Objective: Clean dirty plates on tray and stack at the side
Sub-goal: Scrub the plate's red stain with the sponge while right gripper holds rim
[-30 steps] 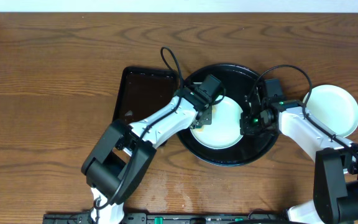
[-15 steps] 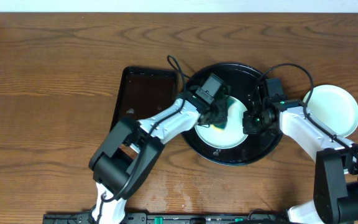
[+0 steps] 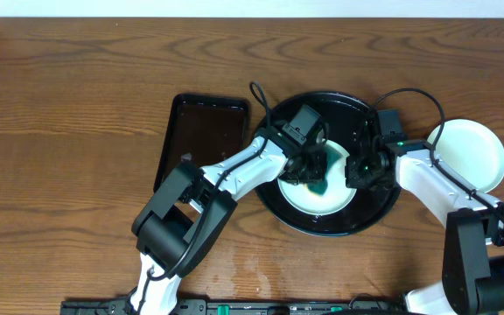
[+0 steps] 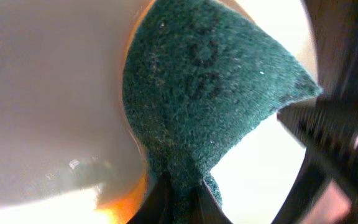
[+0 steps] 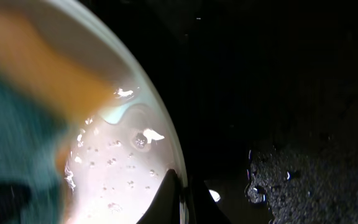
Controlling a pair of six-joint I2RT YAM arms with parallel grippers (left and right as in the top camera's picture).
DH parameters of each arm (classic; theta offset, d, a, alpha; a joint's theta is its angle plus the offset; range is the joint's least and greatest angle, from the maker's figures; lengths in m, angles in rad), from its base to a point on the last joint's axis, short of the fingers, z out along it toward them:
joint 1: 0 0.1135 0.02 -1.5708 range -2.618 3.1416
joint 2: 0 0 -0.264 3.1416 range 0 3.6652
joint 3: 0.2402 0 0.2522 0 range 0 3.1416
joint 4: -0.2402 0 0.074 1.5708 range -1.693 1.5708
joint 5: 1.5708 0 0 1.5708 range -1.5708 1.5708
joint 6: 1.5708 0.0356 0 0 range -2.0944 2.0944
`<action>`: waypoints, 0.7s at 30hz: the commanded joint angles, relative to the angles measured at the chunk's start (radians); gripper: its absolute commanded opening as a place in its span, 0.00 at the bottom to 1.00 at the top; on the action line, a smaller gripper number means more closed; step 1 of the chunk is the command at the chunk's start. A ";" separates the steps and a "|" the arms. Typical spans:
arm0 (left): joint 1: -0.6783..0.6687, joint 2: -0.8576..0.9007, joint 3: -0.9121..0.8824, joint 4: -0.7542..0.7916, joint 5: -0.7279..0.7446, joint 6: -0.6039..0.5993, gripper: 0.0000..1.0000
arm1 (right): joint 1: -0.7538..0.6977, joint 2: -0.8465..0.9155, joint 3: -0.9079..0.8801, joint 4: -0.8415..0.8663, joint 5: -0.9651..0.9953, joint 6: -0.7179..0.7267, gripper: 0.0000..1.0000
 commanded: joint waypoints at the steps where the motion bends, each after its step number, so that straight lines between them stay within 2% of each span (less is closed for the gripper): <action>1: -0.061 0.058 -0.064 -0.115 0.146 0.073 0.08 | 0.007 0.021 -0.021 -0.016 -0.007 -0.031 0.01; 4: -0.056 0.031 -0.062 -0.155 0.144 0.100 0.08 | 0.007 0.021 -0.021 -0.016 -0.007 -0.031 0.01; 6: -0.043 0.000 -0.062 -0.195 0.091 0.100 0.08 | 0.007 0.021 -0.021 -0.016 -0.007 -0.031 0.01; 8: -0.026 -0.039 -0.062 -0.250 -0.032 0.092 0.08 | 0.007 0.021 -0.021 -0.016 -0.007 -0.031 0.01; 12: 0.018 -0.127 -0.062 -0.368 -0.394 0.011 0.08 | 0.007 0.021 -0.021 -0.016 -0.007 -0.031 0.01; 14: 0.039 -0.156 -0.062 -0.383 -0.509 0.003 0.08 | 0.006 0.021 -0.021 -0.014 -0.007 -0.031 0.01; 18: 0.062 -0.167 -0.062 -0.369 -0.621 0.003 0.08 | 0.007 0.021 -0.021 -0.010 -0.007 -0.031 0.01; 21: 0.064 -0.171 -0.060 -0.359 -0.624 0.011 0.07 | 0.006 0.021 -0.021 -0.009 -0.007 -0.030 0.01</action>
